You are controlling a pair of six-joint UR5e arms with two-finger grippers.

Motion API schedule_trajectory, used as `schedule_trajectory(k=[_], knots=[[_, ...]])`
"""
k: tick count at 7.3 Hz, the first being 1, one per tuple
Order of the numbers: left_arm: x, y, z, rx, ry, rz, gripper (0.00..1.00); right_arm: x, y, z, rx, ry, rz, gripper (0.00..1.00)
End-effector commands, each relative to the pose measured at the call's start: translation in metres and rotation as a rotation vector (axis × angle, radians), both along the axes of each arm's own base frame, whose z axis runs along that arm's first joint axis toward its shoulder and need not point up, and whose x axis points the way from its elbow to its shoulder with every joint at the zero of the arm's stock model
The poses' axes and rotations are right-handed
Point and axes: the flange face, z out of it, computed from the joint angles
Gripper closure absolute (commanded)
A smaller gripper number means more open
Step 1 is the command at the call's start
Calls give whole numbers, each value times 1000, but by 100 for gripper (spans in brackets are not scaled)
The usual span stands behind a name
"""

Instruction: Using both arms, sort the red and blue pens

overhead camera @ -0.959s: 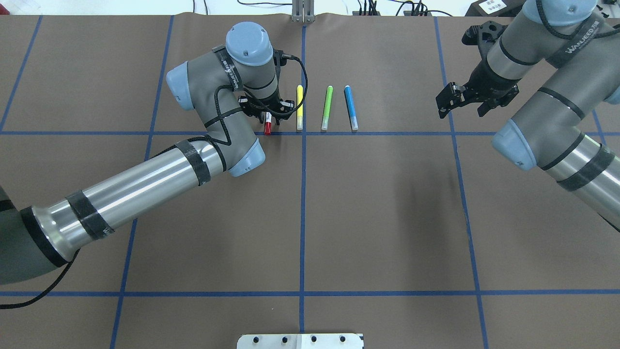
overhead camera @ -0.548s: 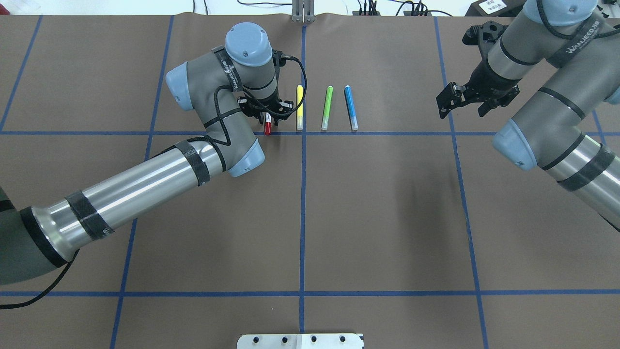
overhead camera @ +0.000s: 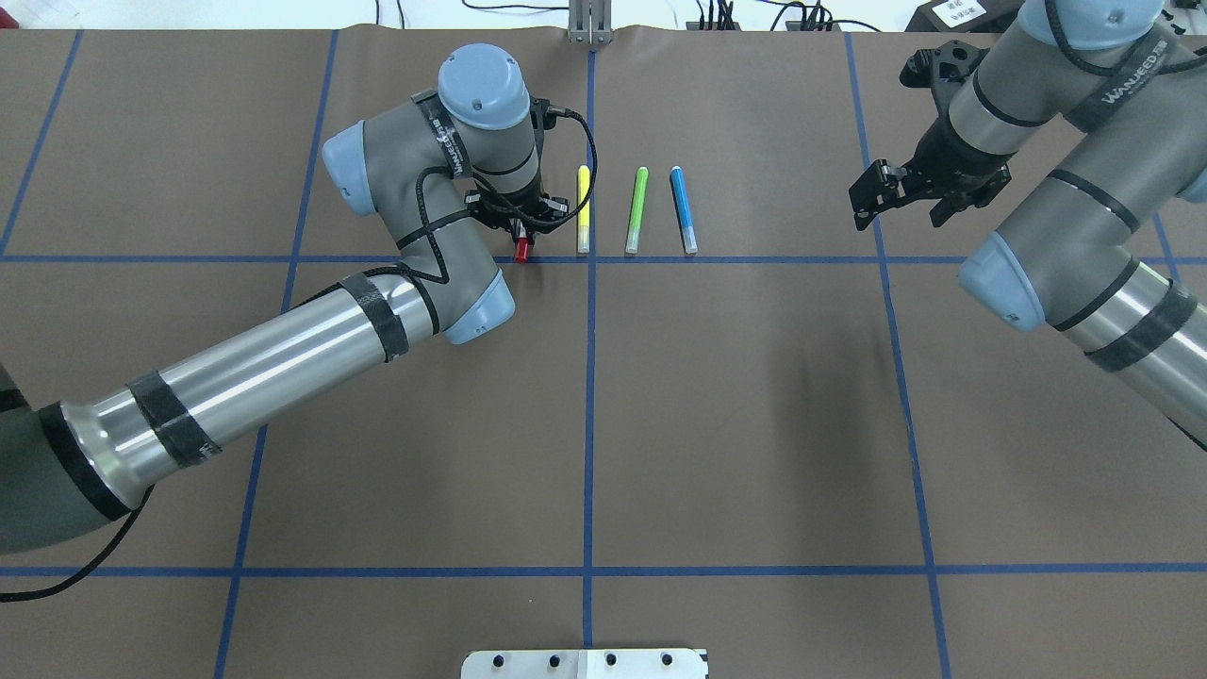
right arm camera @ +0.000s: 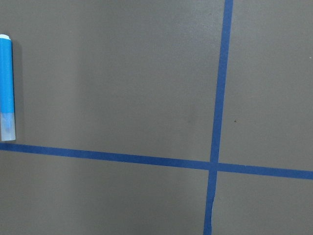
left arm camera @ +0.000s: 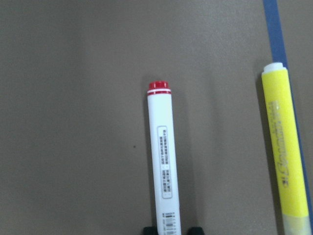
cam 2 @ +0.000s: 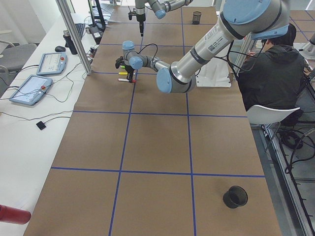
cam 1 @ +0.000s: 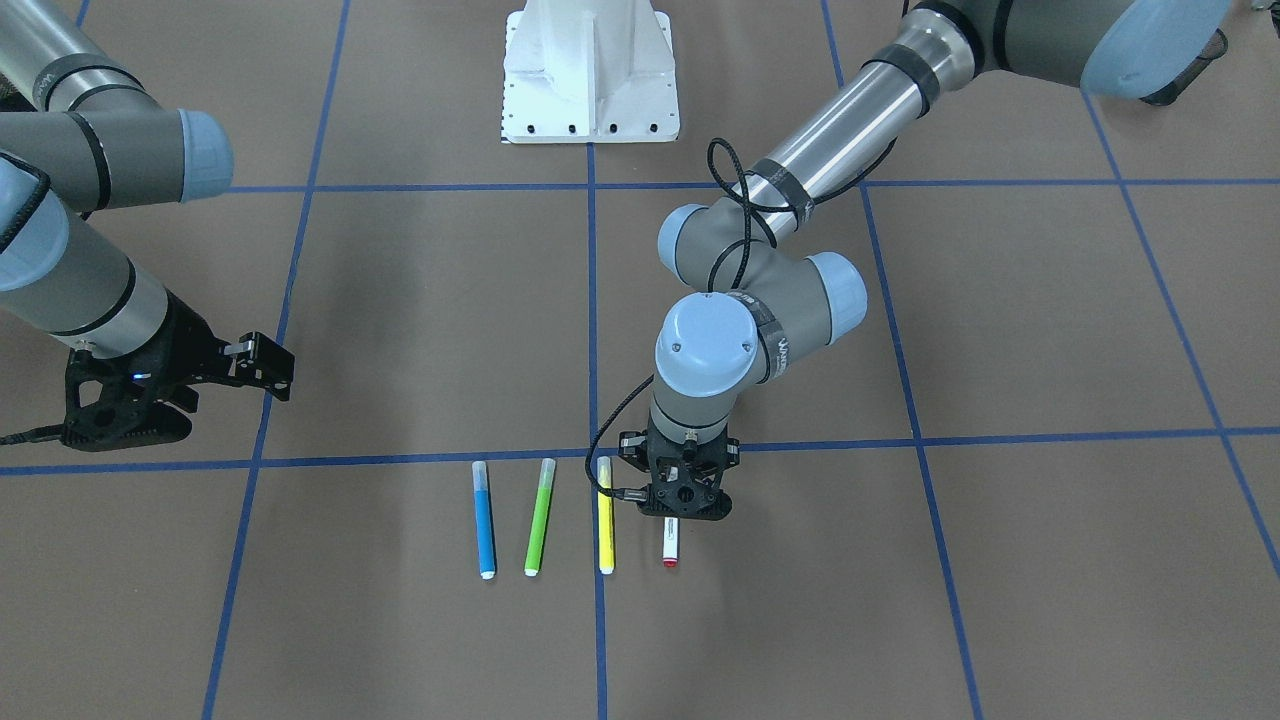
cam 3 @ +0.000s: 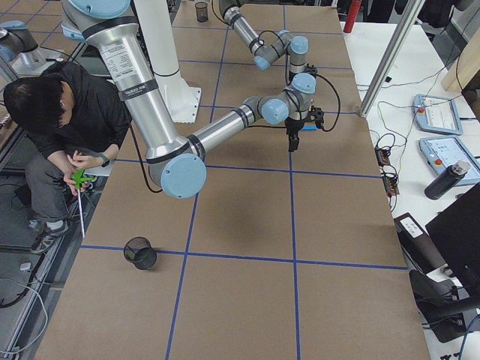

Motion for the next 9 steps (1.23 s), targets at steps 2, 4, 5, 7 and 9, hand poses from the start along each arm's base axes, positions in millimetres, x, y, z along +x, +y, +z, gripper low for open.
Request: schedule_trajectory(k=[2,4,5,7,9], knots=[[-20,-14,-20,3,31,-33,100,4,-2,-1,1,-2,6,1],[-68,-49,-23,-15,71,-14,100,-4,-6,-20,-6,-16,28,1],[-88,-64,-20,-22,65,-41,100,-21,-10,-42,-23,-32,46,1],[-135,-95,-8,-92,16,-103,100,-72,-34,-75,-48,-24,44,1],[-164,-106,-13,-130,52,-100,100,-116,-51,-90,-2,-43,8,1]])
